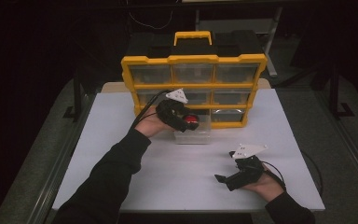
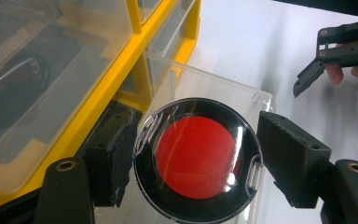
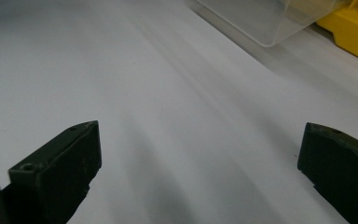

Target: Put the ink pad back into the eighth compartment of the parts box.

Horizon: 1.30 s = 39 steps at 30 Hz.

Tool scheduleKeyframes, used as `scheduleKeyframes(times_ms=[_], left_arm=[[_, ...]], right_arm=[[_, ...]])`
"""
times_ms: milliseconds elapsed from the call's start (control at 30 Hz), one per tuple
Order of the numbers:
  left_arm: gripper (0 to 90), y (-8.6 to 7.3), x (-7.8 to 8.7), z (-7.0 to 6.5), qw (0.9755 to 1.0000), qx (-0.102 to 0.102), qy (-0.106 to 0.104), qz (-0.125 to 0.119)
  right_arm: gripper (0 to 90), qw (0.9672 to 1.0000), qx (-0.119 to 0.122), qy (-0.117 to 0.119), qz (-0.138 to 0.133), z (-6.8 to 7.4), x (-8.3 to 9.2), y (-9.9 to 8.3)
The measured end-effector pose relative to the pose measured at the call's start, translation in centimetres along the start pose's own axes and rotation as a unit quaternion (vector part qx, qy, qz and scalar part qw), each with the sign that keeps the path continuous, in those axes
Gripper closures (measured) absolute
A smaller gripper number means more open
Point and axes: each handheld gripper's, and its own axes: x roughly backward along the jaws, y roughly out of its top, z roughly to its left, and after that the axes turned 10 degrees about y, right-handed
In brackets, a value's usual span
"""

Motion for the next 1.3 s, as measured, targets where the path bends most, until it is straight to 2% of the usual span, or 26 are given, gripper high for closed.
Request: scheduleKeyframes(times_ms=[133,200,433,833,1167,1300], left_arm=[[28.9,-0.2,-0.3,0.1,1.0000,0.004,0.001,0.001],[26.0,-0.3,-0.2,0.2,0.9999,0.012,0.002,-0.004],[24.3,-0.7,1.3,0.3,0.9996,0.018,0.005,-0.020],[16.4,-3.3,4.2,-0.5,0.9992,0.031,0.012,-0.023],[11.8,-6.3,6.4,-1.4,0.9976,0.050,0.035,-0.032],[8.6,-7.5,7.0,-1.9,0.9969,0.050,0.050,-0.033]], right_arm=[[0.0,1.0000,0.000,0.002,0.000,0.0,0.0,0.0],[0.0,1.0000,0.001,0.002,0.000,-0.1,0.0,0.0],[0.0,1.0000,-0.001,0.003,-0.001,-0.2,-0.1,0.1],[0.0,1.0000,0.002,0.001,0.002,-0.2,-0.1,0.2],[0.0,1.0000,0.002,-0.001,0.004,-0.2,-0.2,0.1],[0.0,1.0000,0.001,-0.001,0.004,-0.2,-0.1,0.1]])
